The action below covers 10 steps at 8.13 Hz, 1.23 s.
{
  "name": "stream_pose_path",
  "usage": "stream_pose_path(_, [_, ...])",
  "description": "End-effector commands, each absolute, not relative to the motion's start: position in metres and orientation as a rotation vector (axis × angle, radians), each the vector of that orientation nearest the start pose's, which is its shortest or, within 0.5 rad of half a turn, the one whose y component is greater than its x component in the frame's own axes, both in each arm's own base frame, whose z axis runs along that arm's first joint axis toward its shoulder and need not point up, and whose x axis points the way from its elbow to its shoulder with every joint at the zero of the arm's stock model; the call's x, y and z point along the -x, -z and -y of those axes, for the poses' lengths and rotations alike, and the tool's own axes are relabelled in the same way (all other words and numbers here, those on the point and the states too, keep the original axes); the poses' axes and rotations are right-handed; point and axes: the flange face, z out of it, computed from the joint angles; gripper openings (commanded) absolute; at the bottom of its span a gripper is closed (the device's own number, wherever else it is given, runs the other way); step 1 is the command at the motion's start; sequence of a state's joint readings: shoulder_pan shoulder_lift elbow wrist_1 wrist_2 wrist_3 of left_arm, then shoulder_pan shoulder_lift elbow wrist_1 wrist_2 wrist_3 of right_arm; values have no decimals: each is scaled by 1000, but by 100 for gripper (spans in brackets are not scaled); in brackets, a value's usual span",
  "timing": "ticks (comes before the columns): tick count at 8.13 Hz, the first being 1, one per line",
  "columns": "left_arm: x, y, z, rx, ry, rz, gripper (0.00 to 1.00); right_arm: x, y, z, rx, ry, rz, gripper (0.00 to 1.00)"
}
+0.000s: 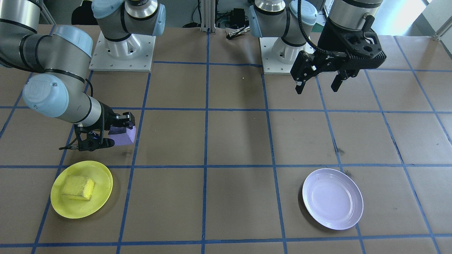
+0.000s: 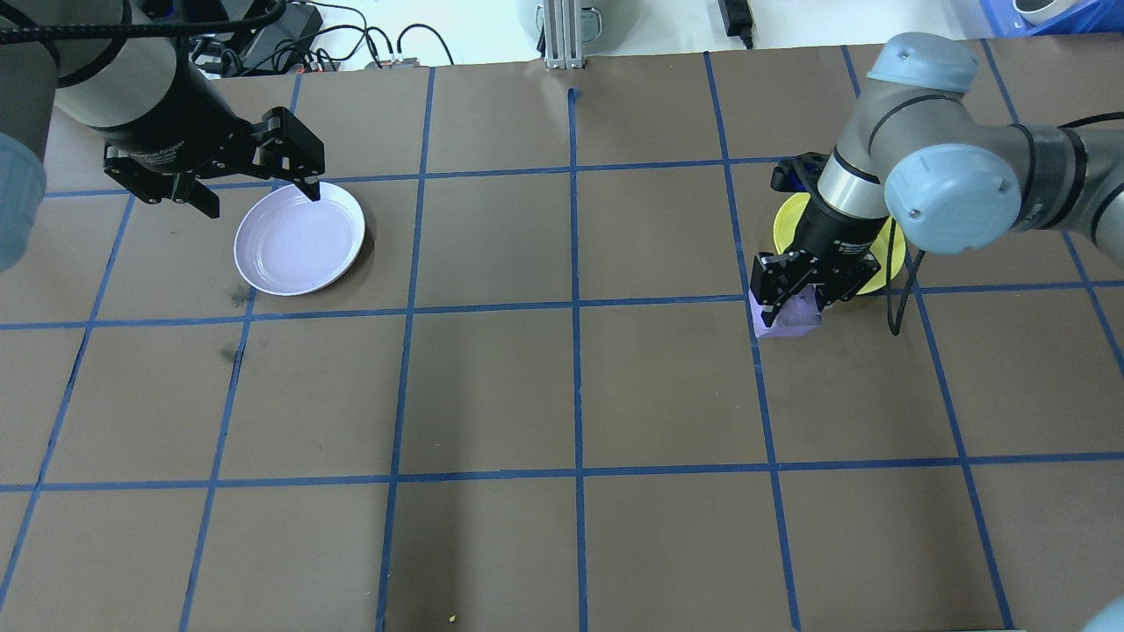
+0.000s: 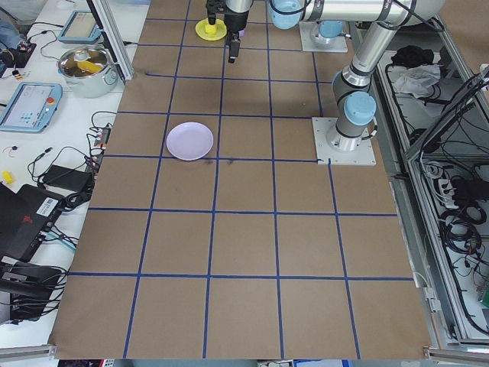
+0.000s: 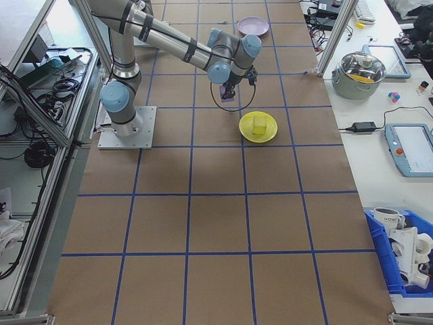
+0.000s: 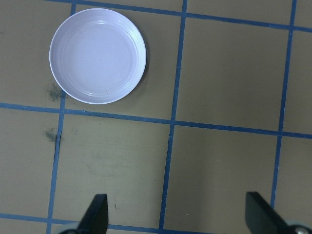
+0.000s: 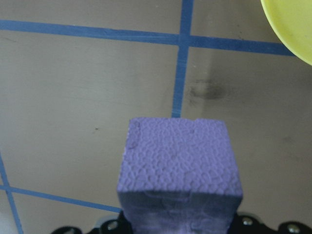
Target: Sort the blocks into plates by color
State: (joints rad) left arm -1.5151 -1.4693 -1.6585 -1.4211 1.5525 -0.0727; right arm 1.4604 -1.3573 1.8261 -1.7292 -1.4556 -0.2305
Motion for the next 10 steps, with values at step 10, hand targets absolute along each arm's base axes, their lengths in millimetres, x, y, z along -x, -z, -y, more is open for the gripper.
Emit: stream_pose_path(10, [47, -513, 478, 197, 253, -3111, 100, -414, -319, 465, -150, -209, -2880, 0])
